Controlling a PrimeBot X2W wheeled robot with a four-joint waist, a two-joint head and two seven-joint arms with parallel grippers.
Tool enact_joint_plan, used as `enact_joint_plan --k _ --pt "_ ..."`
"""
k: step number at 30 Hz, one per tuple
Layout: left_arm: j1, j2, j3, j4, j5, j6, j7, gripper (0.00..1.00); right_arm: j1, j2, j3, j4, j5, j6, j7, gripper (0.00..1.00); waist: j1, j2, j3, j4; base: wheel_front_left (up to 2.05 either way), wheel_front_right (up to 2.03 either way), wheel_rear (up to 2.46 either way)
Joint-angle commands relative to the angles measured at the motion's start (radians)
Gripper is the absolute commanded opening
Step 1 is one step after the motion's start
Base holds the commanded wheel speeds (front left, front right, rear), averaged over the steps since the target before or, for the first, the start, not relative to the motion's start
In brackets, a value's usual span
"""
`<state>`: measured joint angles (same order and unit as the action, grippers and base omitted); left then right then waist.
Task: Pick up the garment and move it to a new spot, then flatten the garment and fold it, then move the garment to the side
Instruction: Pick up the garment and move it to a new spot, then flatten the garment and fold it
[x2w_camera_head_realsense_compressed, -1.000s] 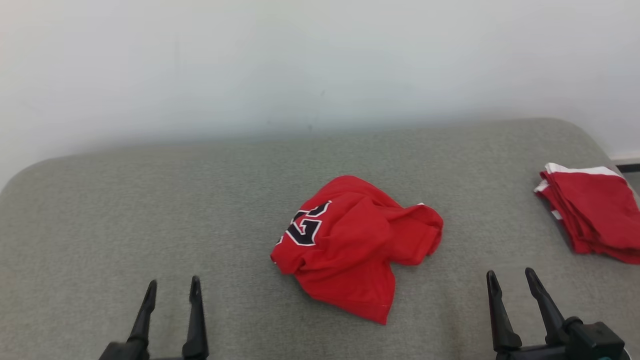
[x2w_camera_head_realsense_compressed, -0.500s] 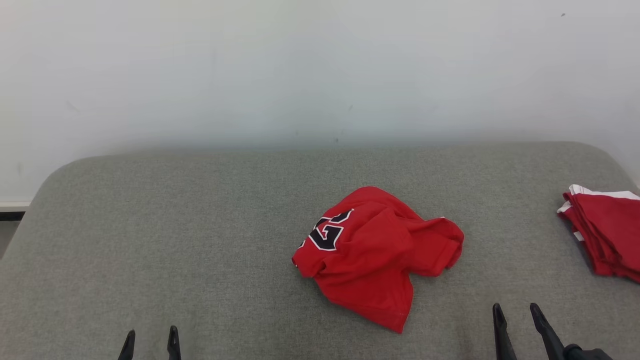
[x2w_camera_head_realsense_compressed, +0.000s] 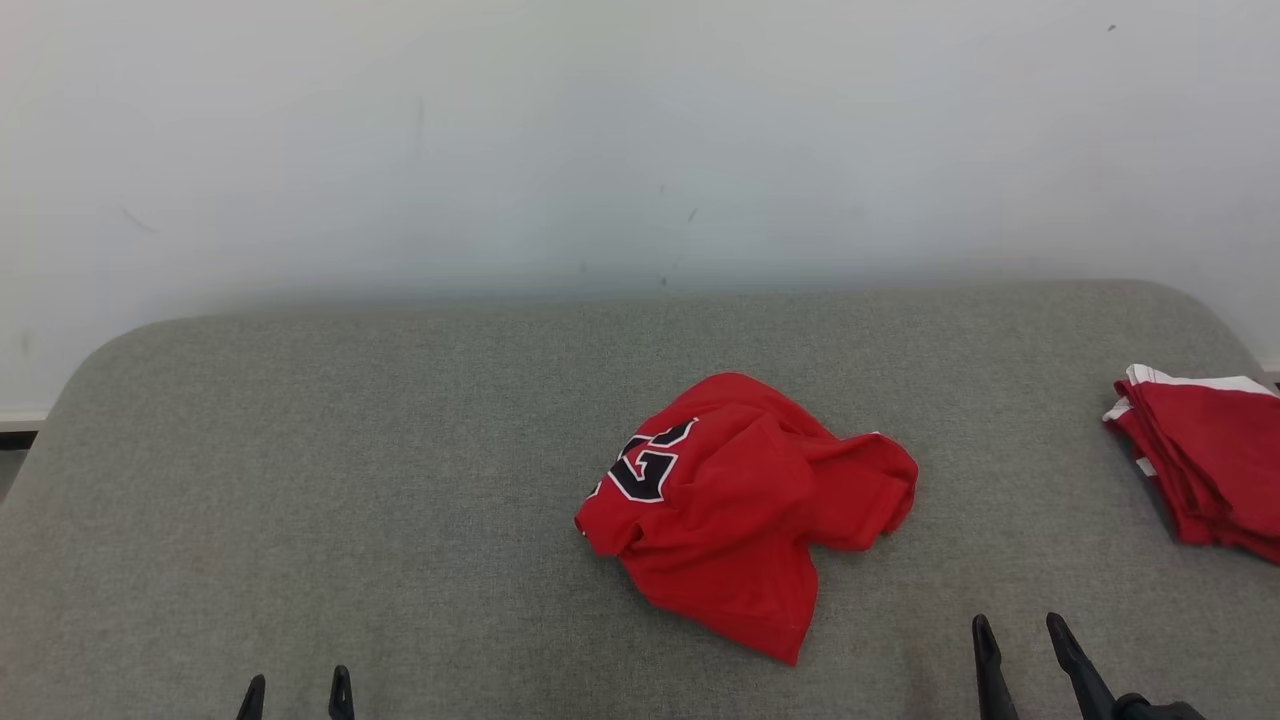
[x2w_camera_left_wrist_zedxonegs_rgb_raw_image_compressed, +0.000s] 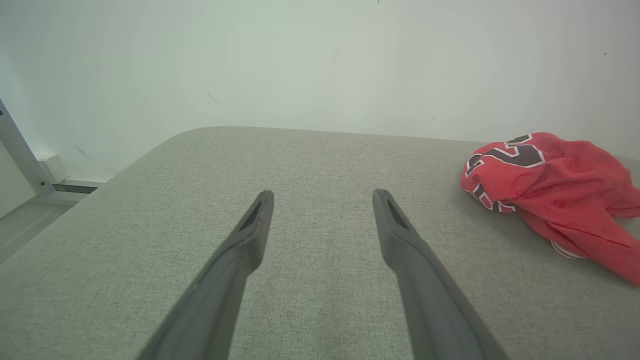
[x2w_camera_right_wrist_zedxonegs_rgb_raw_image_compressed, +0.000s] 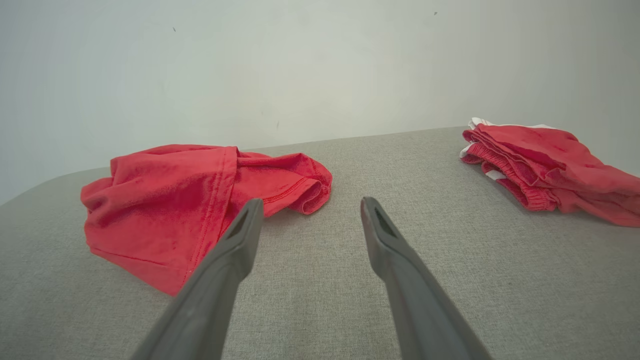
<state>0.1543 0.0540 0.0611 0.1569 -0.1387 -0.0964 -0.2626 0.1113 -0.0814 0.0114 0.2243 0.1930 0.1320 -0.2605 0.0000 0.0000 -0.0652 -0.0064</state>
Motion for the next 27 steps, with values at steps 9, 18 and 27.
enact_joint_plan --k 9,18,27 --pt "-0.007 -0.004 0.006 0.006 0.002 -0.006 -0.003 1.00 -0.006 0.003 0.003 -0.009 0.008 -0.003 -0.005 1.00 0.0000 0.0000 0.006 -0.012 0.00 0.00 0.00" --pt "-0.013 -0.004 0.000 0.014 -0.006 -0.005 -0.003 1.00 -0.002 0.001 0.001 -0.014 0.009 -0.003 -0.005 1.00 0.0000 0.0000 0.010 -0.010 0.00 0.00 0.00" --pt "-0.012 -0.004 -0.003 0.018 -0.008 -0.004 -0.003 1.00 -0.005 -0.002 0.009 -0.015 0.013 -0.003 -0.006 1.00 0.0000 0.0000 0.012 -0.014 0.00 0.00 0.00"
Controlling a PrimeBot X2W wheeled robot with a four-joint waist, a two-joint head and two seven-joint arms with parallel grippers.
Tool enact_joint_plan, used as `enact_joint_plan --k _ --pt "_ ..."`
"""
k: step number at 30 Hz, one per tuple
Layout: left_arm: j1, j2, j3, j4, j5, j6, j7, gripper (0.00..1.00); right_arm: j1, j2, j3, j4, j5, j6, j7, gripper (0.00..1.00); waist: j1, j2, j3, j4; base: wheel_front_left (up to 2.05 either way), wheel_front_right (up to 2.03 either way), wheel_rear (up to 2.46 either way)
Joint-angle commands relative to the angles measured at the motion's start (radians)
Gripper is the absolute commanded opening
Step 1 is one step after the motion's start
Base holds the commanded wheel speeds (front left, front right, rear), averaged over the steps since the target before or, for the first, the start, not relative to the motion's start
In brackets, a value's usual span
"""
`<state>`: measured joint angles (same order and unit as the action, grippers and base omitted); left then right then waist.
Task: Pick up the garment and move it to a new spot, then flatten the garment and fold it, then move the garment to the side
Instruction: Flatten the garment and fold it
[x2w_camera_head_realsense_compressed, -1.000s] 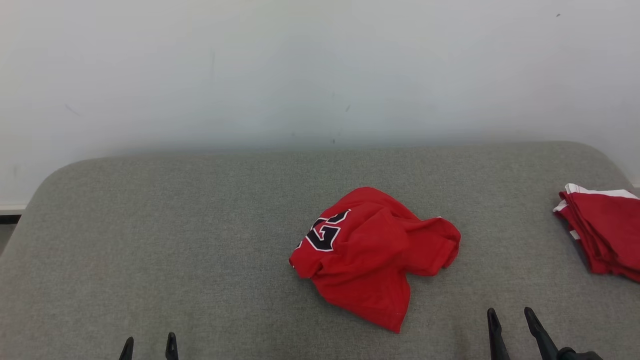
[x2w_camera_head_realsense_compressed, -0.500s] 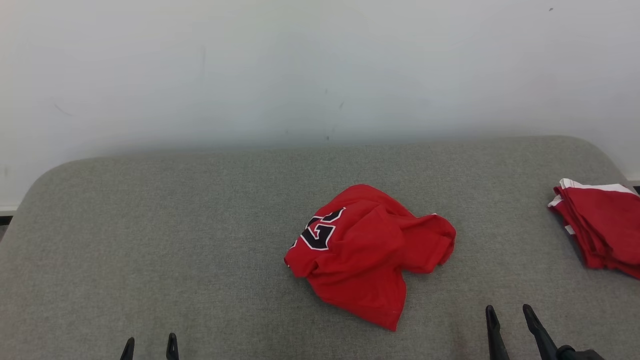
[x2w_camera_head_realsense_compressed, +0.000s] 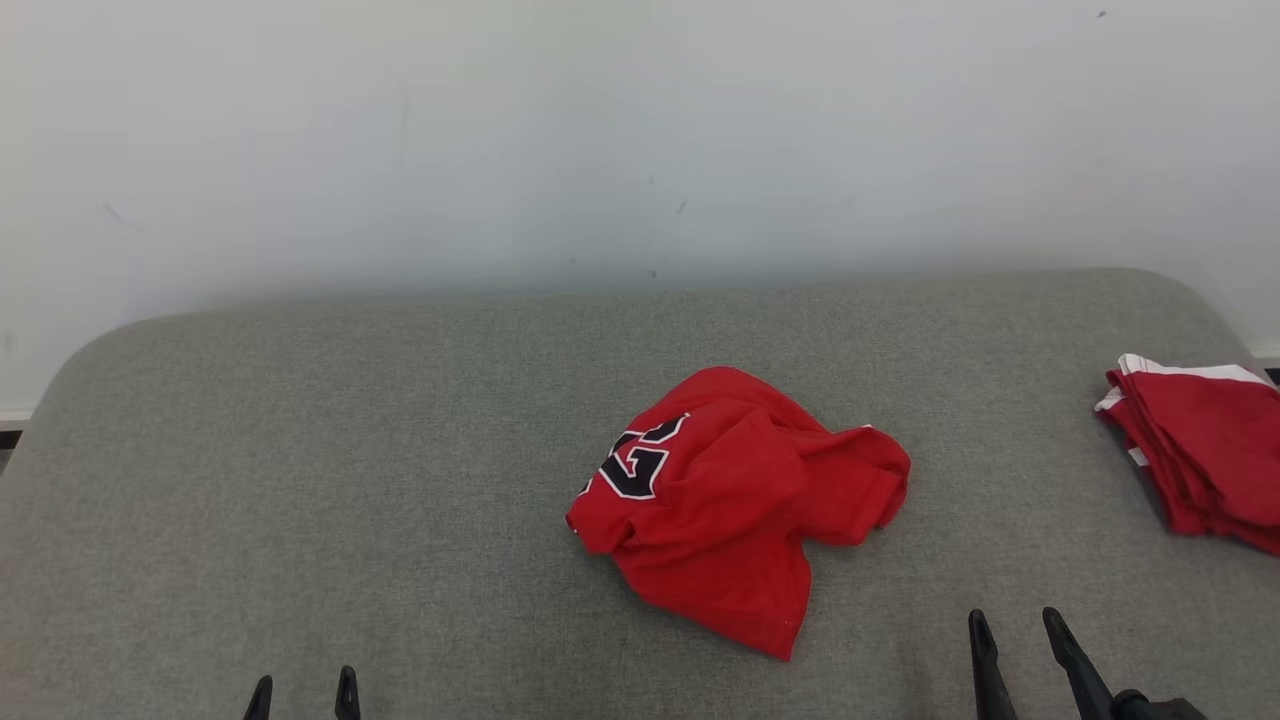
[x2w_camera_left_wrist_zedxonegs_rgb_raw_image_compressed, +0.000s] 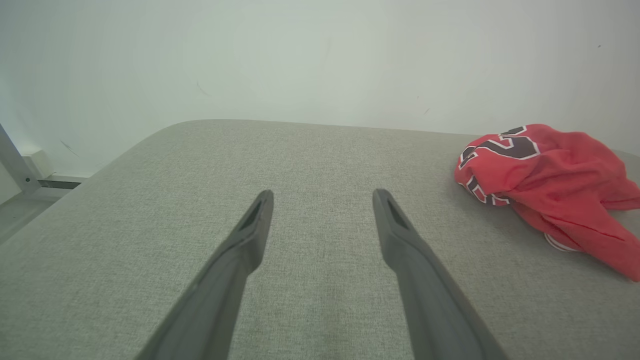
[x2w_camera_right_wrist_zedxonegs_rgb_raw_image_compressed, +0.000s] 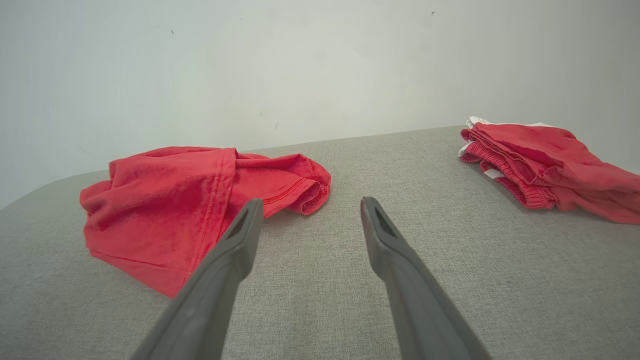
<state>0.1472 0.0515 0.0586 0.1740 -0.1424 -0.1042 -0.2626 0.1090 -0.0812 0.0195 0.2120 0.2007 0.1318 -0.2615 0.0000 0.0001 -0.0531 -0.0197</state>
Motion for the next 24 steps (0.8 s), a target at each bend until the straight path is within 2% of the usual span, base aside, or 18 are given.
enact_joint_plan --k 1,7,11,17,24 --pt "-0.005 -0.002 0.000 0.001 -0.005 0.004 -0.003 1.00 -0.003 -0.002 0.001 -0.003 0.005 -0.003 -0.005 1.00 0.0000 -0.0001 0.000 -0.001 0.00 0.00 0.00" --pt "-0.040 -0.002 -0.009 0.020 -0.007 0.000 -0.003 1.00 -0.009 -0.004 0.013 -0.004 0.000 -0.003 -0.005 1.00 0.0000 -0.0001 0.000 -0.019 0.00 0.00 0.00" --pt "-0.103 -0.002 -0.031 0.099 -0.015 -0.009 -0.003 1.00 -0.018 -0.008 0.035 -0.006 -0.003 -0.003 -0.005 1.00 0.0000 -0.0001 0.005 -0.050 0.00 0.00 0.00" --pt "-0.300 0.007 -0.105 0.303 -0.093 -0.025 0.074 1.00 -0.031 -0.019 0.078 -0.004 0.004 -0.003 -0.004 1.00 0.0000 -0.0001 0.027 -0.150 0.00 0.00 0.00" --pt "-0.446 0.028 -0.115 0.463 -0.185 -0.026 0.181 1.00 -0.048 -0.041 0.065 -0.013 0.007 -0.003 -0.003 1.00 0.0000 -0.0001 0.062 -0.265 0.00 0.00 0.00"
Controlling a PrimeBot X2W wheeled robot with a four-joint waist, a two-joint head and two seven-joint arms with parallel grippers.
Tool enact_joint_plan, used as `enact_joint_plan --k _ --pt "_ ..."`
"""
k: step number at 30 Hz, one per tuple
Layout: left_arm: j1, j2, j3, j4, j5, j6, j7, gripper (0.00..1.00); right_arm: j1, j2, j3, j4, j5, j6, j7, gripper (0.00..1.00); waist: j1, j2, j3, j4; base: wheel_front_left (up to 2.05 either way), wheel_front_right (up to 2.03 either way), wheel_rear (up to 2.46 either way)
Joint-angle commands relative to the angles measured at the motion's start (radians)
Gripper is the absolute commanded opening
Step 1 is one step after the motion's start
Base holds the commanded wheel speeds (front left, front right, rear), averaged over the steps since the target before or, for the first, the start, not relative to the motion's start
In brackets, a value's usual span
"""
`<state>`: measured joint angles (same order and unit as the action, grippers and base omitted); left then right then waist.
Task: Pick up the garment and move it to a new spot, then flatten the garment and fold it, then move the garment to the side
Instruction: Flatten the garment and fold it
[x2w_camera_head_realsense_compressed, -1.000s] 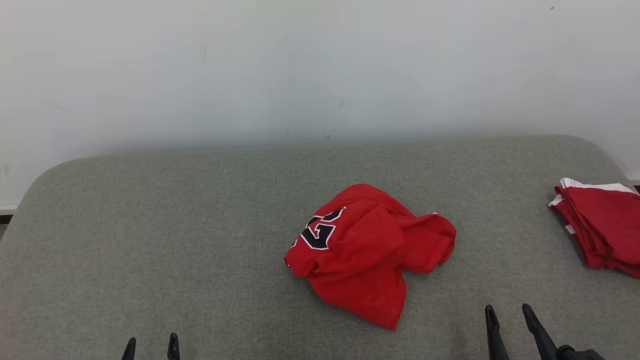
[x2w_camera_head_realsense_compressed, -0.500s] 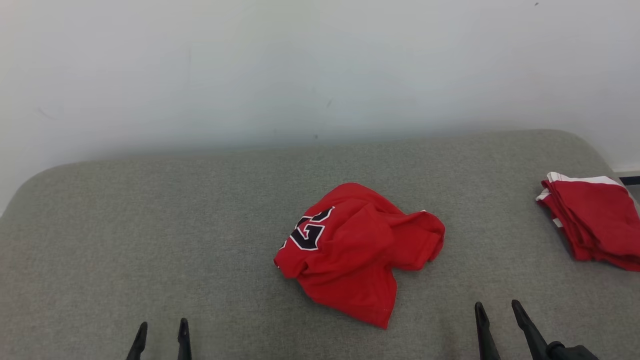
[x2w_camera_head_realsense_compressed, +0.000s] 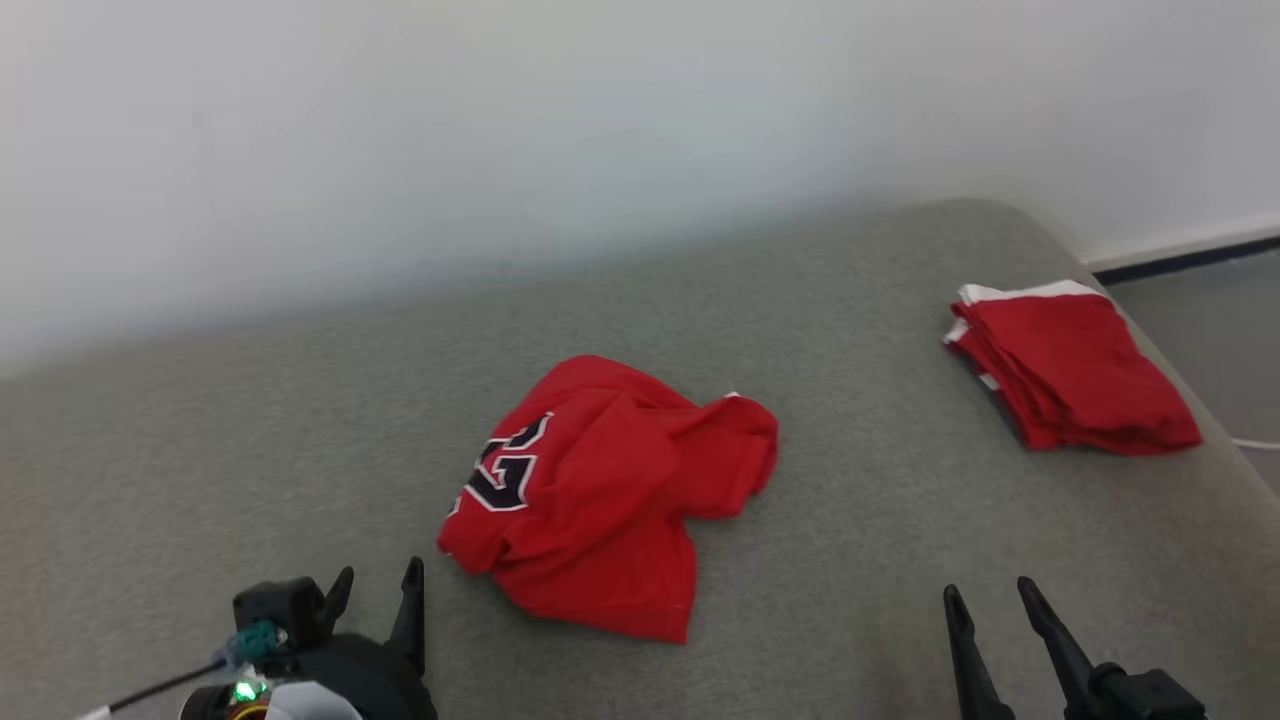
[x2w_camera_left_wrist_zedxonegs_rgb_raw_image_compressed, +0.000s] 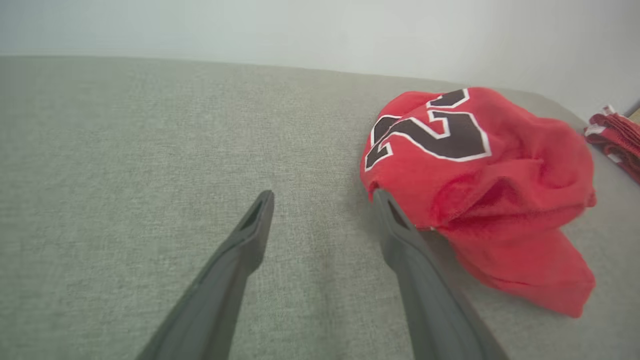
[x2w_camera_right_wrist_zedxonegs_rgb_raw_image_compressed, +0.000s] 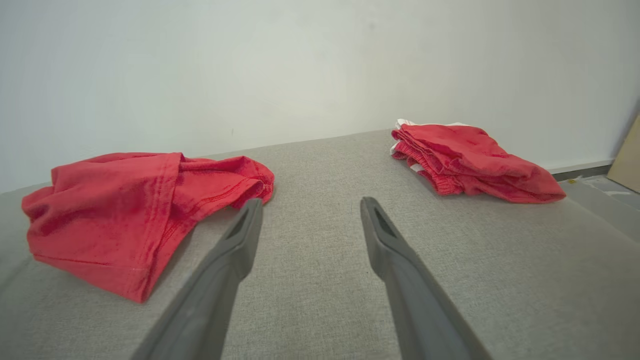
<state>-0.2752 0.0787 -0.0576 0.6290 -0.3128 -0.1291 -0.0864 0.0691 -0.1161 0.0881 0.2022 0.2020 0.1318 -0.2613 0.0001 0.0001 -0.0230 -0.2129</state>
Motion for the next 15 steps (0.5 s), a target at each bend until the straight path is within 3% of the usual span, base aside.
enact_joint_plan --k 1,15 --pt "-0.036 0.001 0.000 0.023 -0.029 -0.001 0.016 1.00 -0.010 -0.009 -0.005 -0.005 0.005 -0.003 -0.003 1.00 -0.0001 -0.0001 0.037 -0.088 0.00 0.00 0.00" --pt "-0.132 0.031 -0.018 0.145 -0.157 -0.002 0.115 1.00 -0.023 -0.003 0.007 -0.016 0.011 -0.003 -0.002 1.00 -0.0001 -0.0001 0.075 -0.178 0.00 0.00 0.00"
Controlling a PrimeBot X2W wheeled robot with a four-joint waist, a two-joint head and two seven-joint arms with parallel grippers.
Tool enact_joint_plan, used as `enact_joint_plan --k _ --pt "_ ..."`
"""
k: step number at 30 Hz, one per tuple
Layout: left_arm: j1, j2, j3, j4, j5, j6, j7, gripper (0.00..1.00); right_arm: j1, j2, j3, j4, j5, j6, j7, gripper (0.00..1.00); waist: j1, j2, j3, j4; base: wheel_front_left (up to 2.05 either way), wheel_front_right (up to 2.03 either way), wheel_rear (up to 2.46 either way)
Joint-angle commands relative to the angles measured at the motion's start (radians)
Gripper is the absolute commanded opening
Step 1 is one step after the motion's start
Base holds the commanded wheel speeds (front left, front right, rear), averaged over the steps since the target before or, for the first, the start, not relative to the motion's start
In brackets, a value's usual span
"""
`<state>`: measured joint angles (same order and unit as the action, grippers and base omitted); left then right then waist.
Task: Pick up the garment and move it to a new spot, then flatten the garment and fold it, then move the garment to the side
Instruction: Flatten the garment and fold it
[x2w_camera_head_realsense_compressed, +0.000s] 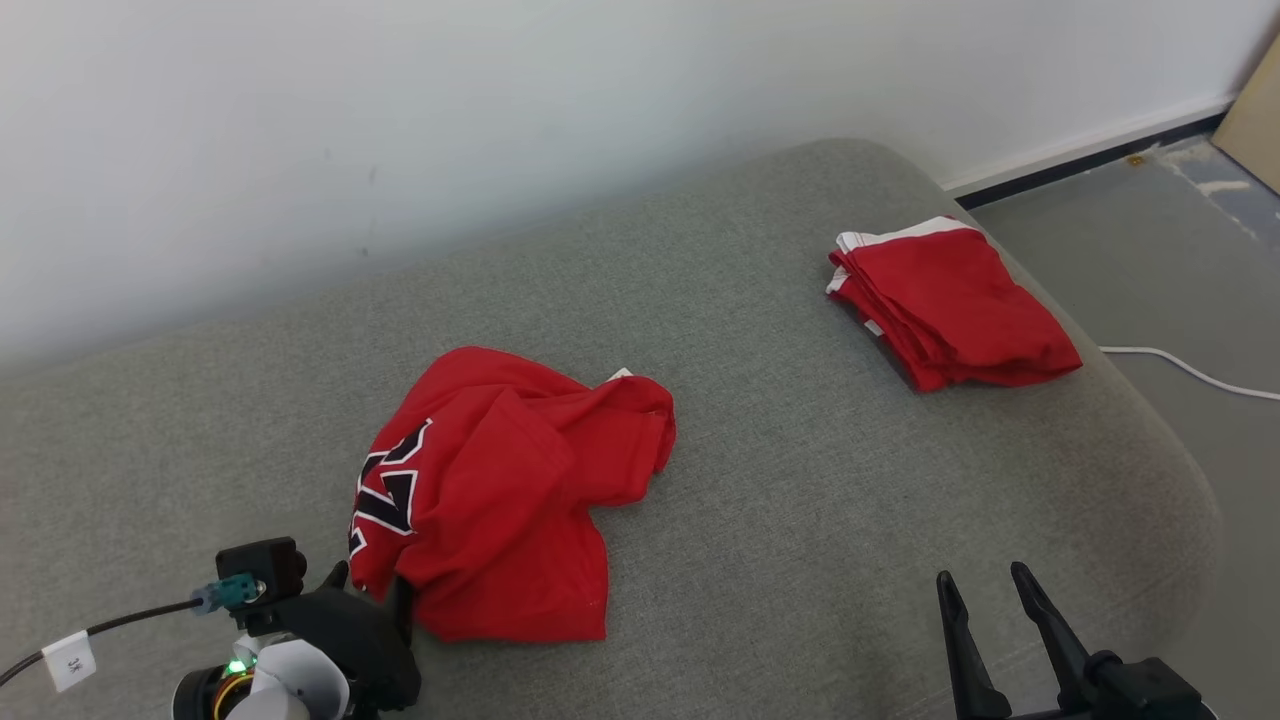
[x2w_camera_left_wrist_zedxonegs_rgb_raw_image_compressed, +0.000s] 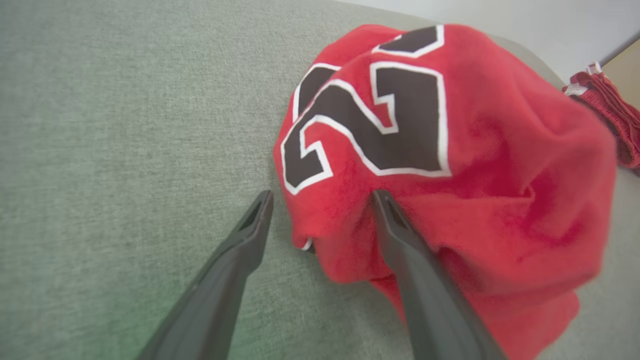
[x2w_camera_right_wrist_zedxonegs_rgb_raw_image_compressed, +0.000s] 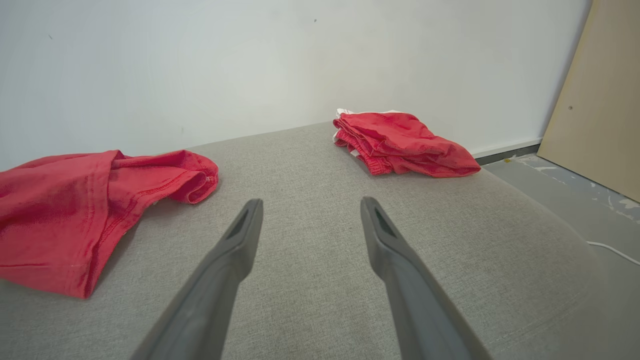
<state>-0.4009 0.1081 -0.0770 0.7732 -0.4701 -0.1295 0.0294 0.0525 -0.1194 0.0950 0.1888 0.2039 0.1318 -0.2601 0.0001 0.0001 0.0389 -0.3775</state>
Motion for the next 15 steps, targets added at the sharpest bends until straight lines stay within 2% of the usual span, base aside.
enact_joint_plan --k 1,3,4,5,6,9,15 --pt "-0.012 0.003 -0.001 0.010 0.000 -0.001 0.008 1.00 -0.007 0.001 -0.001 -0.003 0.009 -0.003 -0.003 1.00 -0.0001 -0.0001 0.015 -0.015 0.00 0.00 0.00" --pt "-0.023 0.001 -0.006 0.021 -0.014 -0.001 0.019 1.00 -0.007 0.002 -0.005 -0.004 0.009 -0.003 -0.003 1.00 -0.0001 -0.0001 0.017 -0.019 0.00 0.00 0.00" --pt "-0.028 -0.002 -0.015 0.021 -0.020 -0.001 0.021 0.50 -0.007 0.003 -0.007 -0.005 0.009 -0.003 -0.003 1.00 -0.0001 -0.0001 0.019 -0.020 0.00 0.00 0.00" --pt "-0.032 -0.007 -0.025 0.017 -0.030 -0.001 0.021 0.06 -0.007 0.003 -0.009 -0.005 0.008 -0.003 -0.003 1.00 -0.0001 -0.0001 0.020 -0.020 0.00 0.00 0.00" --pt "-0.035 -0.010 -0.035 0.011 -0.041 -0.001 0.016 0.00 -0.007 0.004 -0.011 -0.005 0.008 -0.003 -0.004 1.00 -0.0001 -0.0001 0.020 -0.019 0.00 0.00 0.00" --pt "-0.052 -0.008 -0.061 -0.009 -0.049 -0.001 -0.025 0.00 -0.009 0.008 -0.013 -0.006 0.004 -0.003 -0.004 1.00 -0.0001 -0.0001 0.021 -0.014 0.00 0.00 0.00" --pt "-0.167 -0.031 -0.116 -0.041 0.011 -0.001 -0.152 0.00 -0.016 0.011 -0.003 0.000 0.003 -0.003 -0.004 1.00 -0.0001 -0.0001 0.019 0.002 0.00 0.00 0.00"
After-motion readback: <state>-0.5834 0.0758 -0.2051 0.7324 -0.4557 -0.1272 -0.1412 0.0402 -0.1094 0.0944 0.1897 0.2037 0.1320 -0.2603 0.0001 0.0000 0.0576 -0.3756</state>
